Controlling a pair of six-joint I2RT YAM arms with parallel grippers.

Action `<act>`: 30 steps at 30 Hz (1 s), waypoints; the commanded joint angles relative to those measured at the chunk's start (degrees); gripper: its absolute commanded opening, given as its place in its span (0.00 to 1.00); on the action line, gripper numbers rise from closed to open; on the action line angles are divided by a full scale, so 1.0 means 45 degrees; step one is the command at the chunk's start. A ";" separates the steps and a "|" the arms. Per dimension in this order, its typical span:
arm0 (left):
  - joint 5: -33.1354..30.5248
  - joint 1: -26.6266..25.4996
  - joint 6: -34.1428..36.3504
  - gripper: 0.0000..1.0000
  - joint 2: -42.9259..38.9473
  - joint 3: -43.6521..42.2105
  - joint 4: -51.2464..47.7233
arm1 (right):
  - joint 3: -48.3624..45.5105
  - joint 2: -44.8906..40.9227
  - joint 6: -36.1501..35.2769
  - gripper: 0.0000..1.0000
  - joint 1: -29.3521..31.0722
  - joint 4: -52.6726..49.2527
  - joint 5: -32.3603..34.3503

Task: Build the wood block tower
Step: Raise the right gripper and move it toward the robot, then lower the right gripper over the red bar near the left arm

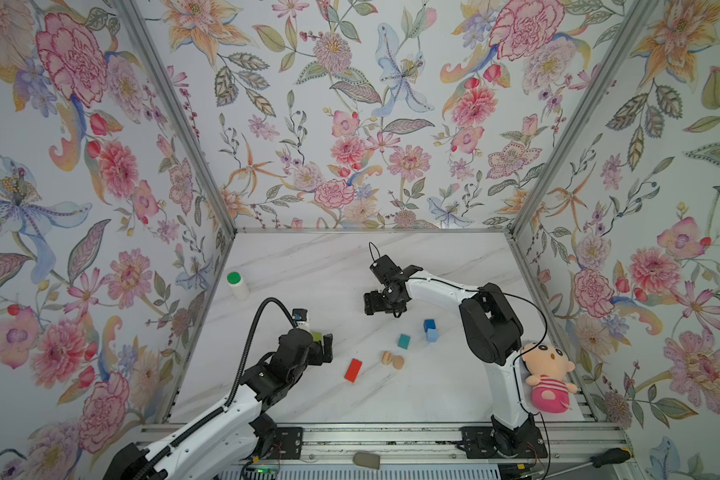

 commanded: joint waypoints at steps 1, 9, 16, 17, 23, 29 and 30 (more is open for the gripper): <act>-0.0318 -0.0130 -0.0294 0.99 -0.0411 0.0203 -0.0470 | -0.0019 -0.1002 -0.0210 0.88 0.0463 -0.0352 0.0150; -0.0572 -0.0139 -0.0885 0.99 -0.1141 -0.0362 -0.1190 | 0.0029 -0.1845 -0.0428 0.89 0.0902 -0.0717 0.0397; -0.0291 -0.0247 -0.1550 0.99 -0.2312 -0.1187 -0.1301 | -0.0951 -0.2551 -0.1048 0.90 0.1629 -0.0761 0.0233; -0.0272 -0.0302 -0.1598 0.99 -0.2455 -0.1248 -0.1356 | -0.1144 -0.2690 -0.1188 0.90 0.1772 -0.0754 0.0180; -0.0264 -0.0796 -0.1951 0.97 -0.3263 -0.1690 -0.1713 | -0.2163 -0.3201 -0.1632 0.90 0.2849 -0.0693 0.0171; -0.0384 -0.1095 -0.2259 0.97 -0.4147 -0.1806 -0.2332 | -0.3272 -0.3717 -0.1600 0.90 0.3663 -0.0157 0.0005; -0.0404 -0.1092 -0.2279 0.97 -0.4280 -0.1806 -0.2437 | -0.3431 -0.3802 -0.1610 0.90 0.3806 -0.0045 -0.0018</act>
